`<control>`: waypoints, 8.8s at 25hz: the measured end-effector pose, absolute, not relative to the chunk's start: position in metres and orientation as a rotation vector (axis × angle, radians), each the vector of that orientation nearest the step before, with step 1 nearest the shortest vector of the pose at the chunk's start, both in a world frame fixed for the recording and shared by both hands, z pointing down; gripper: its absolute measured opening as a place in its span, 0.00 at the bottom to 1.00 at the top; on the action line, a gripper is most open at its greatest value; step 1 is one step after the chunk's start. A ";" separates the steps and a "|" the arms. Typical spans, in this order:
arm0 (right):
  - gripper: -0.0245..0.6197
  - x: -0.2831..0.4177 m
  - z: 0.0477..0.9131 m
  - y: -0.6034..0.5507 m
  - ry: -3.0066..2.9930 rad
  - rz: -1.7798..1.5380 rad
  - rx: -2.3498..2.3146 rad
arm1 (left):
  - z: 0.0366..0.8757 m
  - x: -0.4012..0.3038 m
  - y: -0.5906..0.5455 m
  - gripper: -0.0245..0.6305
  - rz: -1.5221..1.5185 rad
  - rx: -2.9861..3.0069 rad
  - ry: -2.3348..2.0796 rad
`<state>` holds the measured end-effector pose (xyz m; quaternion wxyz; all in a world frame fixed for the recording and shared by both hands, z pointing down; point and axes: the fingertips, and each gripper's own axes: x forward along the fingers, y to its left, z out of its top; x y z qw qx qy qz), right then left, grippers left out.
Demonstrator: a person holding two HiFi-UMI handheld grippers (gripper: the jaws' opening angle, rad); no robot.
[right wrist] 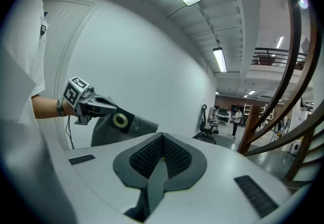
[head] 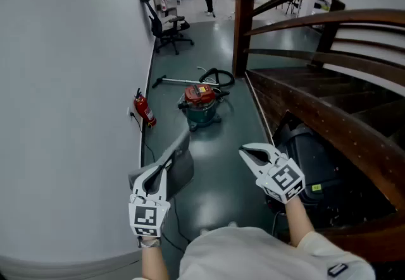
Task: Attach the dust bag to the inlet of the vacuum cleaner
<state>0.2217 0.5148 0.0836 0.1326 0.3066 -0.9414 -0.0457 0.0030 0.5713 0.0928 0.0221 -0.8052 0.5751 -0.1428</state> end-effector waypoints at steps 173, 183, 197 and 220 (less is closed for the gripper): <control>0.09 0.025 0.641 -0.321 -2.334 0.718 0.686 | 0.597 -0.246 -0.159 0.06 -0.643 -2.378 2.647; 0.09 0.020 0.692 -0.327 -2.307 0.814 0.632 | 0.669 -0.238 -0.160 0.06 -0.695 -2.402 2.699; 0.19 0.019 0.738 -0.332 -2.252 0.867 0.579 | 0.744 -0.223 -0.164 0.06 -0.769 -2.459 2.736; 0.25 0.003 0.749 -0.339 -2.317 0.831 0.556 | 0.808 -0.204 -0.185 0.06 -0.585 -2.406 2.956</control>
